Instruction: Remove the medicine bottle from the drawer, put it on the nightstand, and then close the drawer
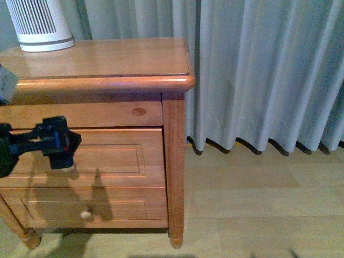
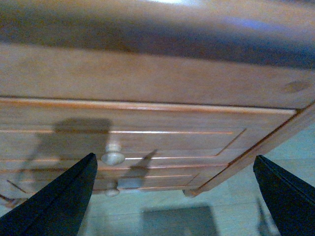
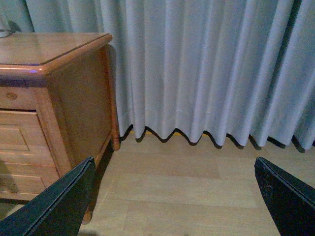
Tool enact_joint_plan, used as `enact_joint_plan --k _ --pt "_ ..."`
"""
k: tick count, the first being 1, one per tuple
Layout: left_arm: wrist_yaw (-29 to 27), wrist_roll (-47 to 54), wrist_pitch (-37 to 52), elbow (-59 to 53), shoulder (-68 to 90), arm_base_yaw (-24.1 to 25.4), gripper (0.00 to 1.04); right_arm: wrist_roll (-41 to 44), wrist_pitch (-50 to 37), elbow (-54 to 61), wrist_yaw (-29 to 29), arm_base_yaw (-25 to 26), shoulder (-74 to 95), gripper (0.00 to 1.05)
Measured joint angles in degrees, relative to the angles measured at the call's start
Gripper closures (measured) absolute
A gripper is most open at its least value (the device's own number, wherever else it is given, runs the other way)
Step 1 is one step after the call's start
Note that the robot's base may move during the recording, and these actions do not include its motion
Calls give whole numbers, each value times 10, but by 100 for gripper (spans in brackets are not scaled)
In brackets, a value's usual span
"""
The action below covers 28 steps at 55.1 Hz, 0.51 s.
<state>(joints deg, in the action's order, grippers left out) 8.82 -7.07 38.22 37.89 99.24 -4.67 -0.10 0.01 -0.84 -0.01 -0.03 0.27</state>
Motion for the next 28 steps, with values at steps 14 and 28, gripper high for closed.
enact_joint_plan --k 14,28 --pt "-45 7 32 102 184 1 6 0 0 0 0 0 0 7" --pt "-65 9 46 130 229 -8 6 0 0 0 0 0 0 7"
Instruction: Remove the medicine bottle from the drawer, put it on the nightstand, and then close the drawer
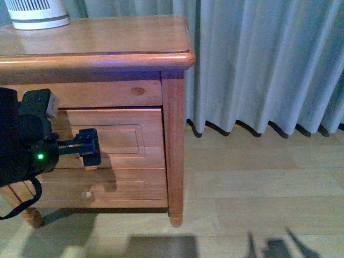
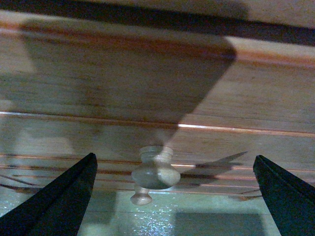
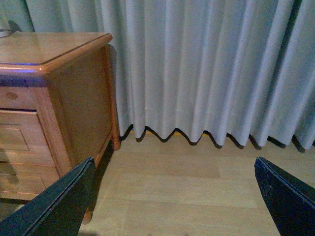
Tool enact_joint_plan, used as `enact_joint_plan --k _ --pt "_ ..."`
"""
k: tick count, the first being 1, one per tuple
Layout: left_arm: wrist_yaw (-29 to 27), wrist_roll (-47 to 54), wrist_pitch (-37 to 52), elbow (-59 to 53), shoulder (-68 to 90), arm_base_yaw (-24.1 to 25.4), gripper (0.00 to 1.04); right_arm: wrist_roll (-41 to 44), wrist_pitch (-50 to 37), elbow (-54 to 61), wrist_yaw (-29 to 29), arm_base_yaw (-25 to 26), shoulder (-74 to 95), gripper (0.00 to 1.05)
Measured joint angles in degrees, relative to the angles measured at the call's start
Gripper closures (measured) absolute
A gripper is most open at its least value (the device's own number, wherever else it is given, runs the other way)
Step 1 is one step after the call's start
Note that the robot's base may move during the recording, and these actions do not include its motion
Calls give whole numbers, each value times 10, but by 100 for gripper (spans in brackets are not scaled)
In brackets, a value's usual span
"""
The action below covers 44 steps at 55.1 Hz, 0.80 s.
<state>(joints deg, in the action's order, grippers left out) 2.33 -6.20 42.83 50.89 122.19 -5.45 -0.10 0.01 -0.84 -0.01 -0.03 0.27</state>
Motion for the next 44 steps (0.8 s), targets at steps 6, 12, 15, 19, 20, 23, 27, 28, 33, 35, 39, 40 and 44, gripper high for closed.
enact_joint_plan --k 6,12,15,19,20,23,27,28,33,35,39,40,44 --pt "-7 0 13 0 9 -4 6 0 0 0 0 0 0 7" --pt "-9 1 23 0 11 -4 6 0 0 0 0 0 0 7" --pt "-9 1 26 0 11 -4 6 0 0 0 0 0 0 7" --pt "-10 3 30 0 12 -2 6 0 0 0 0 0 0 7" --pt "-10 3 30 0 12 -1 6 0 0 0 0 0 0 7" --pt "-9 5 30 0 13 0 6 0 0 0 0 0 0 7" --pt "-7 9 30 -1 13 5 6 0 0 0 0 0 0 7" --pt "-7 9 30 -1 13 5 6 0 0 0 0 0 0 7" --pt "-6 14 31 -1 15 12 6 0 0 0 0 0 0 7" --pt "-6 16 31 -1 16 14 6 0 0 0 0 0 0 7" --pt "-6 19 31 -1 18 18 6 0 0 0 0 0 0 7" --pt "-6 19 31 -1 18 19 6 0 0 0 0 0 0 7" --pt "-5 19 32 -1 19 21 6 0 0 0 0 0 0 7"
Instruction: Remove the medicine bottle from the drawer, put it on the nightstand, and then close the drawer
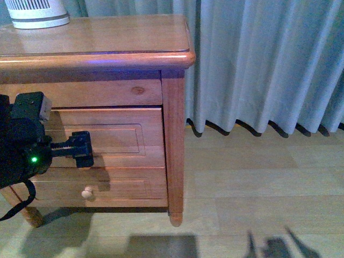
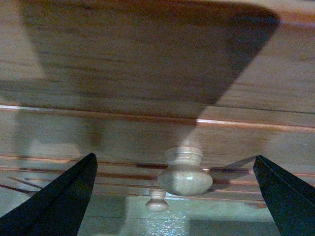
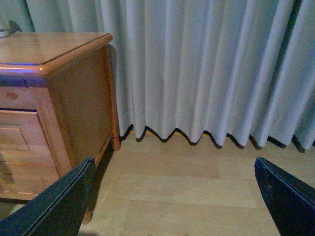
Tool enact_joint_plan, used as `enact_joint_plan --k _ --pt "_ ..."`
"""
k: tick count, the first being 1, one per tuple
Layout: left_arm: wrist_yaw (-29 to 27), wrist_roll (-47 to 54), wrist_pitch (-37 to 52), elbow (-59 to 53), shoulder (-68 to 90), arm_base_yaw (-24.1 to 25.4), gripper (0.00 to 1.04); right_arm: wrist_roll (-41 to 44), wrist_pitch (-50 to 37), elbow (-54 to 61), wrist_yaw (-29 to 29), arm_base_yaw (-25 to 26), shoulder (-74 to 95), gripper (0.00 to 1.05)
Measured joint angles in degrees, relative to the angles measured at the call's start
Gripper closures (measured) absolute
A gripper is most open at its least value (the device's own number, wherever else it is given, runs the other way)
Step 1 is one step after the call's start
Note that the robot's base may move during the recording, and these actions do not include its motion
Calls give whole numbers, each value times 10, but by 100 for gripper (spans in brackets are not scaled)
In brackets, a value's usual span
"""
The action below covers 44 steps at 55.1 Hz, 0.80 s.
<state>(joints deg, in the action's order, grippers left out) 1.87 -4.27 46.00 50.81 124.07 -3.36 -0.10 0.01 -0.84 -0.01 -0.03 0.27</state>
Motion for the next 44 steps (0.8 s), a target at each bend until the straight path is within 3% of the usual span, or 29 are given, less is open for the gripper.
enact_joint_plan --k 5,28,44 --pt "0 1 1 -1 0 1 9 0 0 0 0 0 0 7" --pt "5 1 5 -6 0 2 74 0 0 0 0 0 0 7" --pt "3 -2 35 -45 -11 2 78 0 0 0 0 0 0 7"
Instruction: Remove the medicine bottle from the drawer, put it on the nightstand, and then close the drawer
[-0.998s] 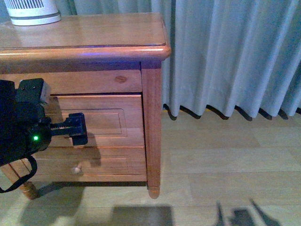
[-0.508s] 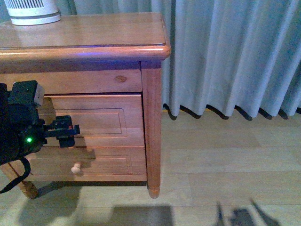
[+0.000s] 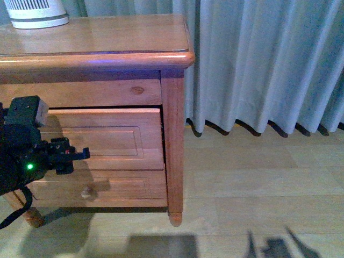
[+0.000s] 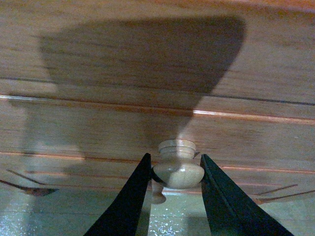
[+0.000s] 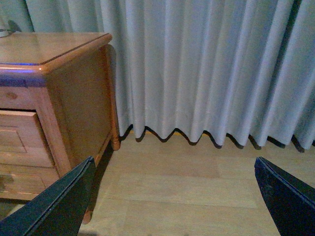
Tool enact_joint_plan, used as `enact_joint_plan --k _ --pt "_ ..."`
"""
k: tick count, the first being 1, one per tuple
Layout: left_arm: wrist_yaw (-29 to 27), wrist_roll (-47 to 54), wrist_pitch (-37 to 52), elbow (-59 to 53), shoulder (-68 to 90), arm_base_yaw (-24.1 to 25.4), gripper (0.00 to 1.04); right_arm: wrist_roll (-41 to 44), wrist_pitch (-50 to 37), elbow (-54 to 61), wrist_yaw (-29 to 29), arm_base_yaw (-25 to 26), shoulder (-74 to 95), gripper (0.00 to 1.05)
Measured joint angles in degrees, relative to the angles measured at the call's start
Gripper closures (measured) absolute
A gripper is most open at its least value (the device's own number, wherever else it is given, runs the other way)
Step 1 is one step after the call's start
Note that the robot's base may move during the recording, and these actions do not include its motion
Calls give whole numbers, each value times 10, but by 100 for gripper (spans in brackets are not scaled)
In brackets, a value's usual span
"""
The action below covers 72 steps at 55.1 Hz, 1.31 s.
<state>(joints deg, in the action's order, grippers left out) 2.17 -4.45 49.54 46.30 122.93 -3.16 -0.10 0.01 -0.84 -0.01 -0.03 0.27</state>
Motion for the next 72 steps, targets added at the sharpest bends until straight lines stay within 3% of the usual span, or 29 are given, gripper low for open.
enact_joint_plan --k 18,32,47,63,72 --pt "-7 -10 99 -172 -61 -12 78 0 0 0 0 0 0 7" --pt "-43 -39 222 -337 -81 -51 78 0 0 0 0 0 0 7" --pt "-43 -52 249 -387 -94 -56 78 0 0 0 0 0 0 7" --pt "-24 -97 134 -422 -194 -79 34 0 0 0 0 0 0 7" --pt "-15 -111 -17 -422 -351 -90 8 0 0 0 0 0 0 7"
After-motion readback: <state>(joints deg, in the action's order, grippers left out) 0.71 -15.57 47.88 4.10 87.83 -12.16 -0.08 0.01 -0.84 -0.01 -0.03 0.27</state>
